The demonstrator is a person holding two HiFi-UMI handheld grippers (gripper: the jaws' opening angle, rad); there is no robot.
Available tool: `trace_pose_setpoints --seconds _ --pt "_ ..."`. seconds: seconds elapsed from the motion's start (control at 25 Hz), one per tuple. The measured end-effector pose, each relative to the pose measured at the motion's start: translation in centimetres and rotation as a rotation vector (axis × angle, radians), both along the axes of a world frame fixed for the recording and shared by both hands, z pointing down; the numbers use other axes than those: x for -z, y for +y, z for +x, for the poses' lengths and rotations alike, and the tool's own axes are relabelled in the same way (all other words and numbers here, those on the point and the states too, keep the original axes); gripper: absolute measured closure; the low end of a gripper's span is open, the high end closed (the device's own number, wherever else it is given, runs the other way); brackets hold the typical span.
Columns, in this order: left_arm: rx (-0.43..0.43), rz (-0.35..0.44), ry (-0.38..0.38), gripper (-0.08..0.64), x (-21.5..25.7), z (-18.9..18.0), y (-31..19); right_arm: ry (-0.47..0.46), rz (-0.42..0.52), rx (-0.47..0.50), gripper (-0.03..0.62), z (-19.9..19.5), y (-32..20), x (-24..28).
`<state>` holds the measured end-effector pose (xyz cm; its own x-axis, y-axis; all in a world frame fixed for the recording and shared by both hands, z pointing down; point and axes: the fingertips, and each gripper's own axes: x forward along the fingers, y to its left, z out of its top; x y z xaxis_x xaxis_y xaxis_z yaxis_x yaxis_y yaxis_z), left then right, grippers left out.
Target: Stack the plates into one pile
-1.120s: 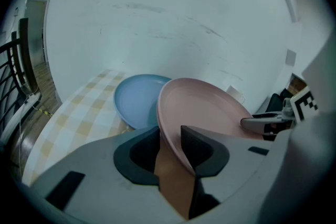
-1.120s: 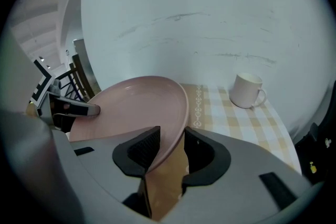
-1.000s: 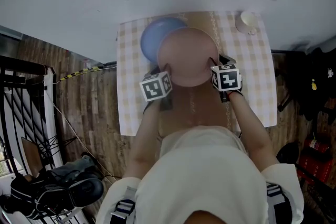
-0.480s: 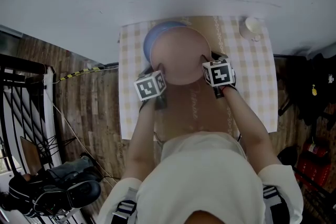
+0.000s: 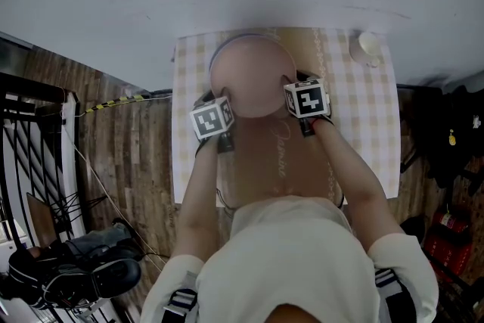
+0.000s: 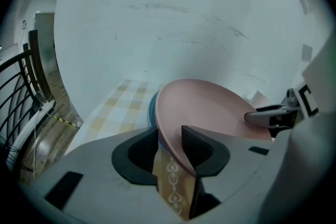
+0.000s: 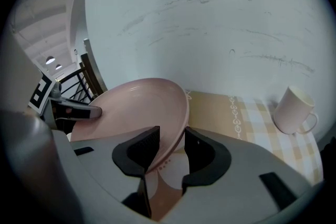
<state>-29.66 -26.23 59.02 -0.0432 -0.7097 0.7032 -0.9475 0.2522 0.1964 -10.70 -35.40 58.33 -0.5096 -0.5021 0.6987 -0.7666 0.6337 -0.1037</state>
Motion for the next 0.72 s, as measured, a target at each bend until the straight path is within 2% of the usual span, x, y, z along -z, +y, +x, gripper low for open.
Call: trace_pose_setpoints --seconds 0.16,0.48,0.72 --pt "0.007 -0.011 -0.018 0.439 -0.5 -1.1 -0.6 -0.030 -0.019 0.000 0.453 -1.2 -0.9 0.0" --pt "-0.003 -0.047 -0.070 0.436 -1.3 -2.2 -2.4 0.007 -0.024 0.018 0.449 -2.2 -2.5 -1.0" --pt "-0.018 -0.048 -0.171 0.433 -1.6 -2.8 -2.9 0.020 -0.010 0.025 0.445 -2.5 -3.2 -1.8"
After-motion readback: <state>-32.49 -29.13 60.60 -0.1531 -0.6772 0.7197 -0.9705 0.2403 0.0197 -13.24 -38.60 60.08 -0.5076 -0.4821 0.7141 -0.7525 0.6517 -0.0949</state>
